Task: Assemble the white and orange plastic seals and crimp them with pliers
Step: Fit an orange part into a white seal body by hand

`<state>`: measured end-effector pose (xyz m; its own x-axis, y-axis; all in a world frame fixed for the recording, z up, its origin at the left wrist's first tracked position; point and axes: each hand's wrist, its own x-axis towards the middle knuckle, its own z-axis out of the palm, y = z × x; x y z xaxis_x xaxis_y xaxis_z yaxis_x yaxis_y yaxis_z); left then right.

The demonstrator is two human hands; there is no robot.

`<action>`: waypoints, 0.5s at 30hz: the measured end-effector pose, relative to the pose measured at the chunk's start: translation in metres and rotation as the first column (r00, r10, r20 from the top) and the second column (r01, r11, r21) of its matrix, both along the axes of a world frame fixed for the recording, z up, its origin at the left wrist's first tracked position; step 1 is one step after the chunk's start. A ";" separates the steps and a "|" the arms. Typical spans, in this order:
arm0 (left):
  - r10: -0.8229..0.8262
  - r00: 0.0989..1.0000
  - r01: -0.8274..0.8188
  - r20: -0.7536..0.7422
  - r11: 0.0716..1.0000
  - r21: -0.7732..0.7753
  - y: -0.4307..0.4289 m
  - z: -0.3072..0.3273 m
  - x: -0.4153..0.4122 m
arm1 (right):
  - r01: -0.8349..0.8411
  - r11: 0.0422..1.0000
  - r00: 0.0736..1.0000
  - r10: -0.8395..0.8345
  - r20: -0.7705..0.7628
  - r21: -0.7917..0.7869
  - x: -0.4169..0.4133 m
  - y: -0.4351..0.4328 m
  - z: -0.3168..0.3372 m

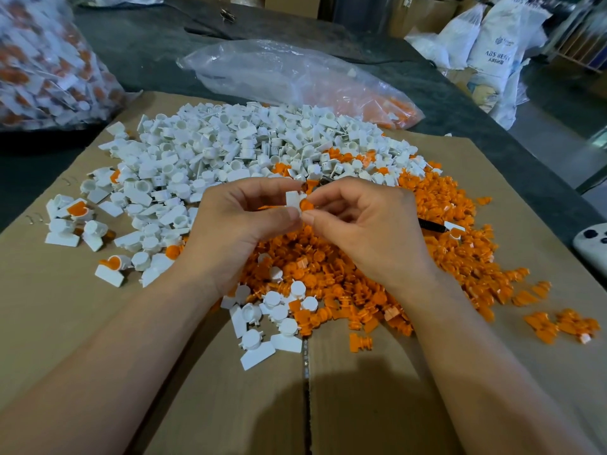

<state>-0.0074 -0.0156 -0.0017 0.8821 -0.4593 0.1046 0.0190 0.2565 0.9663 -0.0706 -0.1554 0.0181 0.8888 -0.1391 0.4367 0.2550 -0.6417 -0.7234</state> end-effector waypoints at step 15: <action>0.058 0.990 -0.071 0.128 0.992 0.099 -0.001 0.001 -0.003 | 0.057 0.994 0.998 -0.060 0.026 0.096 0.001 -0.001 -0.001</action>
<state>-0.0103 -0.0163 -0.0006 0.8935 -0.4155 0.1702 -0.1164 0.1517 0.9815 -0.0695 -0.1568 0.0175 0.8651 -0.2329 0.4442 0.2406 -0.5845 -0.7749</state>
